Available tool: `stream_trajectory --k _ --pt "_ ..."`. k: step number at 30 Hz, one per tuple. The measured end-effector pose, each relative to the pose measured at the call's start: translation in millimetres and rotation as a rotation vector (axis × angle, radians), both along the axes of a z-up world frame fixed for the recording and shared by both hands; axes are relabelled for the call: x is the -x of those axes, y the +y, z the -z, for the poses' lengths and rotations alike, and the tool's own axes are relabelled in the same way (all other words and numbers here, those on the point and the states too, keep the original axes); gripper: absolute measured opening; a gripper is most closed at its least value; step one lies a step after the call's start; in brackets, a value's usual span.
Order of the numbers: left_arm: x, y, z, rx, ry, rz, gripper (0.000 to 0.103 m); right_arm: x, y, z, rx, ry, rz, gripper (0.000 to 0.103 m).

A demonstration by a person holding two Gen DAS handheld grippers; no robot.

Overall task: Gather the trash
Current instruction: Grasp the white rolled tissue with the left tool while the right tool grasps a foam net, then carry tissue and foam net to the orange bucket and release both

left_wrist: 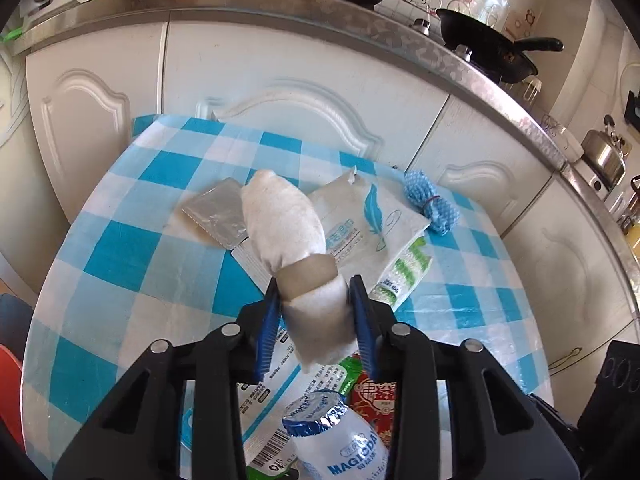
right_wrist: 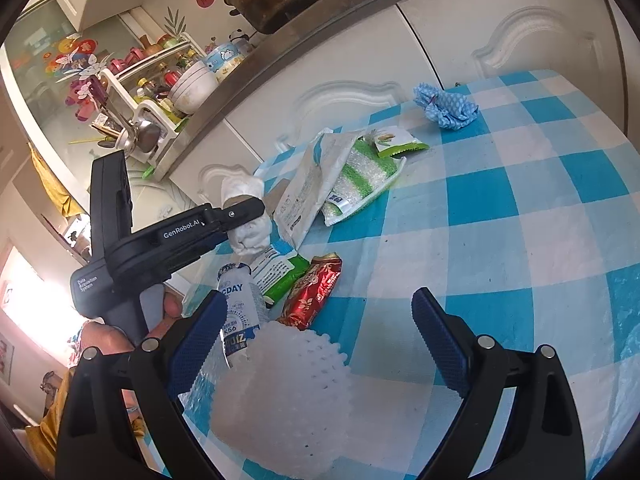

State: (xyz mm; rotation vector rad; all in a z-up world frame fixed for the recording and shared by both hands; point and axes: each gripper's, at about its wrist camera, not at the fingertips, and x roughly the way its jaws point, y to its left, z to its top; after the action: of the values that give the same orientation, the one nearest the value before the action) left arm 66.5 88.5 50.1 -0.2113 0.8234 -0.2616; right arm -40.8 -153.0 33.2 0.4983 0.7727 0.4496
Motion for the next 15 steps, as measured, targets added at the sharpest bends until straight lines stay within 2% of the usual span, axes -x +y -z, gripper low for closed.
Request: stream_trajectory --k 6,10,12,13,15 --pt "11 3 -8 0.017 -0.024 0.010 0.035 11 13 -5 0.013 -0.005 -0.063 0.093" --pt "20 10 -12 0.028 -0.038 0.007 0.035 28 33 -11 0.091 -0.058 -0.079 0.093" --pt "25 13 -13 0.028 -0.044 0.008 0.035 34 43 -13 0.155 -0.079 -0.079 0.085" --pt "28 15 -14 0.027 -0.047 0.007 0.035 36 47 -12 0.172 -0.080 -0.081 0.074" --pt "34 20 -15 0.024 -0.053 0.005 0.035 38 51 -8 0.183 -0.071 -0.084 0.073"
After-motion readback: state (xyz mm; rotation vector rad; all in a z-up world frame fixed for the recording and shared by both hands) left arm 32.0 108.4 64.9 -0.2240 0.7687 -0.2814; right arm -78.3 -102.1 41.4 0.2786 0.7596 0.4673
